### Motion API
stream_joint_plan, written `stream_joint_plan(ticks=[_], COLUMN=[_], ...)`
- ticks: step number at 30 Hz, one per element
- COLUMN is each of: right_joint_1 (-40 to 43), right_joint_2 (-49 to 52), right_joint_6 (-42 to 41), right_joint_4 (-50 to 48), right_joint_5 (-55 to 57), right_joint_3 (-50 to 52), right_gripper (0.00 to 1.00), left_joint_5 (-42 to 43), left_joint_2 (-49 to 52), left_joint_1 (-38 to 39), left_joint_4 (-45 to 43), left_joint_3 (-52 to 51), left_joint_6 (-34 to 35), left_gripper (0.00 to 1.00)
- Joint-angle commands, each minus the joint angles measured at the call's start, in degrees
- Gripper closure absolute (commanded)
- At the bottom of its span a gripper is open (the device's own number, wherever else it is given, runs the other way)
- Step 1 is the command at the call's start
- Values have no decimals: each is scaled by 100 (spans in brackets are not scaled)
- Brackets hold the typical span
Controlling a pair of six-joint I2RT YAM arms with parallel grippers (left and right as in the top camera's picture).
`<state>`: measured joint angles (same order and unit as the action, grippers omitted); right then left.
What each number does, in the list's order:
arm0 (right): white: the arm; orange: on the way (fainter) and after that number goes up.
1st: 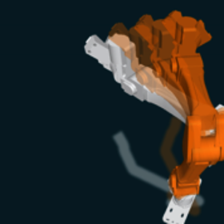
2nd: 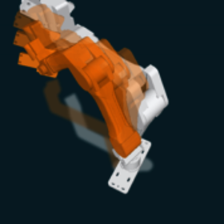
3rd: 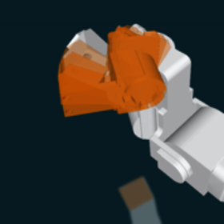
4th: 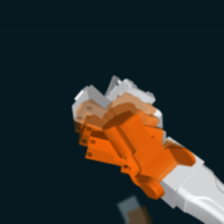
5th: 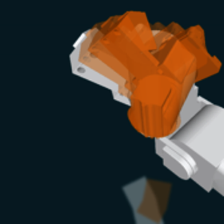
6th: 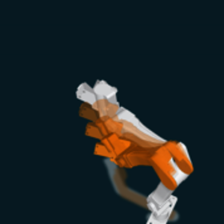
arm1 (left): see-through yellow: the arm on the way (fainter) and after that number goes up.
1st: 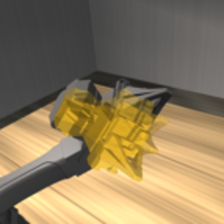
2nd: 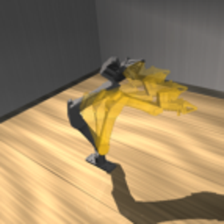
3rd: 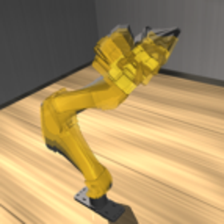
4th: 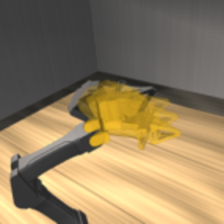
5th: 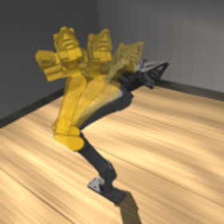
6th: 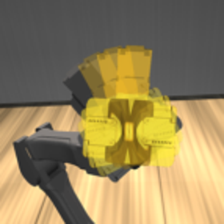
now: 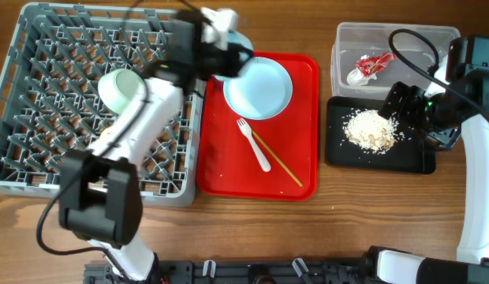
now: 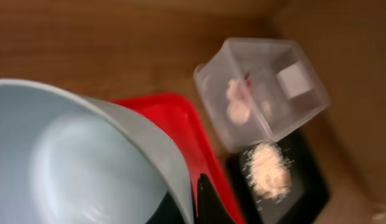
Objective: Sort waste into correct bins and load items into the dishwasher rack
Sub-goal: 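Carry the blue bowl into the rack and stand it upright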
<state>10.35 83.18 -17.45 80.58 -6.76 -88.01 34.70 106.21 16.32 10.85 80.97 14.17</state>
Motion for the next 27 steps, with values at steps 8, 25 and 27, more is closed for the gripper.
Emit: stream_joint_plan(ticks=[8,25,27], right_joint_1=[22,22,22], right_joint_2=[-111,-111,-111], right_joint_6=[98,96,96], right_joint_4=[7,74,76], right_joint_5=[81,81,81], right_joint_3=[-92,-92,-92], right_gripper=[0,0,0], left_joint_5=[1834,3152,3154], left_joint_2=[-142,688,822], left_joint_1=[-1613,-2426,-2492], left_joint_4=[-151,-1377,-1635], left_joint_3=[4,4,4], left_joint_6=[345,1751,2024], left_gripper=[96,96,96])
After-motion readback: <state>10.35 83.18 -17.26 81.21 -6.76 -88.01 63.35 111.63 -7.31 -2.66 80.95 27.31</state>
